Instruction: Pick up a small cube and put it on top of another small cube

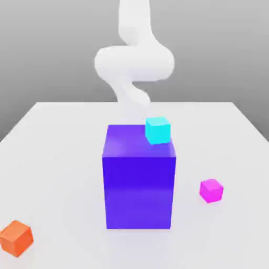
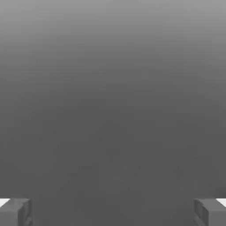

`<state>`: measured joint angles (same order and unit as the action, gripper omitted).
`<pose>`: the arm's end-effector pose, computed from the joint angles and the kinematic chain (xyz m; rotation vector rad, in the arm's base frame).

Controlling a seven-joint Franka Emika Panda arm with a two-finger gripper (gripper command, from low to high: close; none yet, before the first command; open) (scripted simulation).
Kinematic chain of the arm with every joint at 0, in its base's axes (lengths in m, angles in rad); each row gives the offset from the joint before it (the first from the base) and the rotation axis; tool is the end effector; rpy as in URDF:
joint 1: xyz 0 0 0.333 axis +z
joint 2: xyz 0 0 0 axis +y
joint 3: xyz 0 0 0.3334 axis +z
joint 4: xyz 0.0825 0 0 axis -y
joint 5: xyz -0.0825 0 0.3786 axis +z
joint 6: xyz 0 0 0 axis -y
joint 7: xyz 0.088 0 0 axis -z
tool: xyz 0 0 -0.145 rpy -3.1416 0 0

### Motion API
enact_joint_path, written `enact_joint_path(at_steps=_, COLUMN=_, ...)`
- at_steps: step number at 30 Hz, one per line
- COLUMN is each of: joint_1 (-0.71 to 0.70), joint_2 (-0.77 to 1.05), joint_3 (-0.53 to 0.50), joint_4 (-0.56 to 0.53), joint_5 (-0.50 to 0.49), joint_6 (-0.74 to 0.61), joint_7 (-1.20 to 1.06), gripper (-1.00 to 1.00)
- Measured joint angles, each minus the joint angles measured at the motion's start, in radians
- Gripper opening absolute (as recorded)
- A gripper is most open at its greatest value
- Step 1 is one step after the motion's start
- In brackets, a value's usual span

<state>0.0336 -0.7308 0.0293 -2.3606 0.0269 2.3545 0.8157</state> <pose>0.3828 0.0285 0.6460 -2.4893 1.0009 -0.9181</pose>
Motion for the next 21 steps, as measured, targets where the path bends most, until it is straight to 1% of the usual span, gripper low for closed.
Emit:
enact_joint_path(at_steps=9, joint_1=0.145, joint_2=0.299, joint_3=0.159, joint_4=-0.249, joint_5=0.092, joint_6=0.23, joint_7=0.082, gripper=0.0)
enact_joint_path(at_steps=15, joint_1=0.241, joint_2=0.524, joint_3=0.295, joint_4=-0.425, joint_5=0.106, joint_6=0.402, joint_7=0.179, gripper=0.0)
enact_joint_path(at_steps=17, joint_1=0.268, joint_2=0.62, joint_3=0.348, joint_4=-0.491, joint_5=0.072, joint_6=0.472, joint_7=0.245, gripper=0.0)
enact_joint_path(at_steps=18, joint_1=0.287, joint_2=0.668, joint_3=0.361, joint_4=-0.52, joint_5=0.035, joint_6=0.507, joint_7=0.291, gripper=0.0)
enact_joint_path(at_steps=20, joint_1=0.309, joint_2=0.753, joint_3=0.341, joint_4=-0.532, joint_5=-0.081, joint_6=0.569, joint_7=0.386, gripper=0.0)
enact_joint_path(at_steps=21, joint_1=0.325, joint_2=0.792, joint_3=0.305, joint_4=-0.529, joint_5=-0.147, joint_6=0.597, joint_7=0.435, gripper=0.0)
